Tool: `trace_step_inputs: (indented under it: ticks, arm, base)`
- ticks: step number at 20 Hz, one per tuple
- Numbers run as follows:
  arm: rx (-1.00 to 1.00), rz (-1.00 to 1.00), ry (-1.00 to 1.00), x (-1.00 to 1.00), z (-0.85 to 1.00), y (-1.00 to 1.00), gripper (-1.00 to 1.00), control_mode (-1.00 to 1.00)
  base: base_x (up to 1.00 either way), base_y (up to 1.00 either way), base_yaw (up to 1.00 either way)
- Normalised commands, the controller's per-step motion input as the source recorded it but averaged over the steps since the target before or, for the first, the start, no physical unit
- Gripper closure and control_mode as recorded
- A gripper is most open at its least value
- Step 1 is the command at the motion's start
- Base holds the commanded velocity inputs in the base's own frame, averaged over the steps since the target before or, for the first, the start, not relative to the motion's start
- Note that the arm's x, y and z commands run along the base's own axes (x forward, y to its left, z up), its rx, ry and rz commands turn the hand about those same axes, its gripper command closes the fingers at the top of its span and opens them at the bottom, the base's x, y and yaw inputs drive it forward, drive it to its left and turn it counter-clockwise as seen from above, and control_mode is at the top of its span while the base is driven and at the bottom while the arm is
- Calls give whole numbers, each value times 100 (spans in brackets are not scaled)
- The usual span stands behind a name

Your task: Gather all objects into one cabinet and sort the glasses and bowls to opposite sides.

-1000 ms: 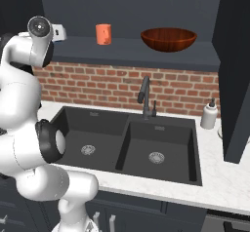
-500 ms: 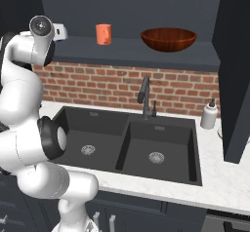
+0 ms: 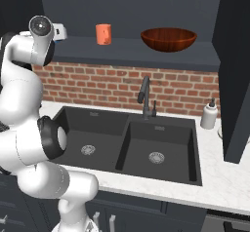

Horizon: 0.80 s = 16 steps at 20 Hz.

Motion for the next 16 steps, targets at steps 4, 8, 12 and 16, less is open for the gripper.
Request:
trace_step_inputs:
  ticks: [4,8,12,16]
  arm:
    - [0,0,0,0,0,0,100,-100]
    - [0,0,0,0,0,0,100,-100]
    - [0,0,0,0,0,0,-100,-100]
    - [0,0,0,0,0,0,-100,-100]
  base:
    - [0,0,0]
    - [0,0,0]
    - [0,0,0]
    - [0,0,0]
